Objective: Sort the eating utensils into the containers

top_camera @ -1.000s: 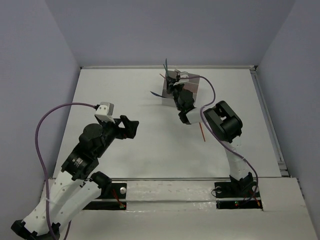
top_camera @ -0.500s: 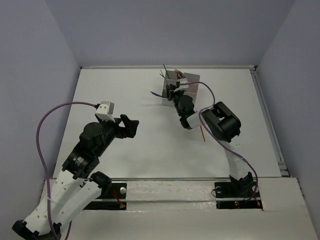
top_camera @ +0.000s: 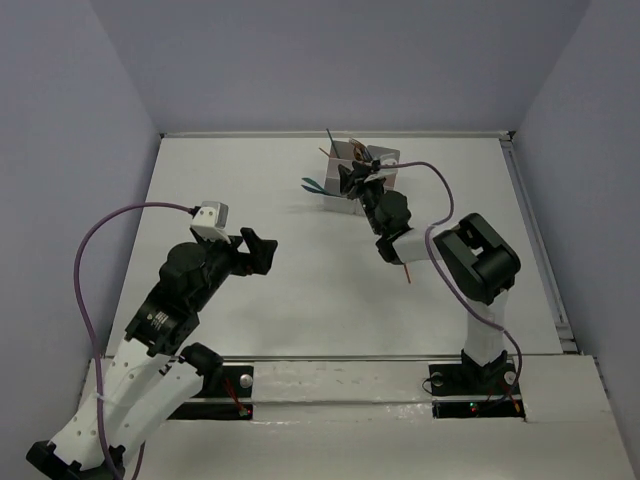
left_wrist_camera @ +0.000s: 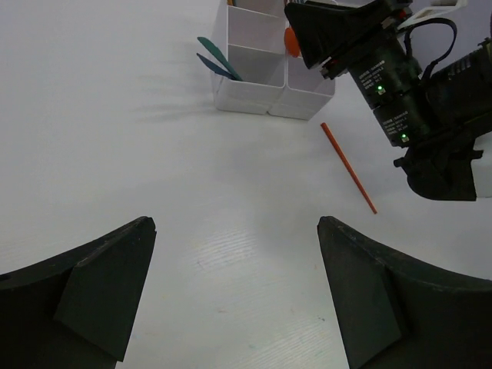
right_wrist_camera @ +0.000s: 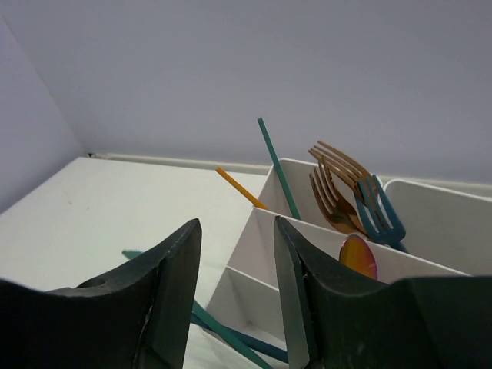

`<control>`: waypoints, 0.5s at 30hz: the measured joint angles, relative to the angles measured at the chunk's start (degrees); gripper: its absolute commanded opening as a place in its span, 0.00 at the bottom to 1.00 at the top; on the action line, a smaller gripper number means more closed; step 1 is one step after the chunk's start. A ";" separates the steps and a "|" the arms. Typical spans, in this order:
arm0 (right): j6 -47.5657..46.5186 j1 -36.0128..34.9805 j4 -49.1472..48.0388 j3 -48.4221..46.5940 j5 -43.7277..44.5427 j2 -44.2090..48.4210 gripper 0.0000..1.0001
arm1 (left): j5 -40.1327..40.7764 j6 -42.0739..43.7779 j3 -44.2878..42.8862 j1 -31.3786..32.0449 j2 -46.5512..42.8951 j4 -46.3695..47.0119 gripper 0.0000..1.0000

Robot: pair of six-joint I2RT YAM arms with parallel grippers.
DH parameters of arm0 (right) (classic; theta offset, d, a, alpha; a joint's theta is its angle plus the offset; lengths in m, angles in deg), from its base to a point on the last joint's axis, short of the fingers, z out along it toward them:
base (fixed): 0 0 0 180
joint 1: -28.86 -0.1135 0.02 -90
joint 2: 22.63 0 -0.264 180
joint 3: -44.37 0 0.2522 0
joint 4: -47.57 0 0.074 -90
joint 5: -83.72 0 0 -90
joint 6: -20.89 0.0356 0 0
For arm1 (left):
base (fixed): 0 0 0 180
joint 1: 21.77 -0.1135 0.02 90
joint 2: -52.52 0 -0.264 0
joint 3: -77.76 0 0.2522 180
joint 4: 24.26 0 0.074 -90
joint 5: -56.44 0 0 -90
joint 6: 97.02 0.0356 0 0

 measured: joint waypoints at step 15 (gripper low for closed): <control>18.84 0.42 49.27 11.32 9.35 33.75 0.20 | -3.08 0.00 0.00 -0.61 0.52 0.39 0.99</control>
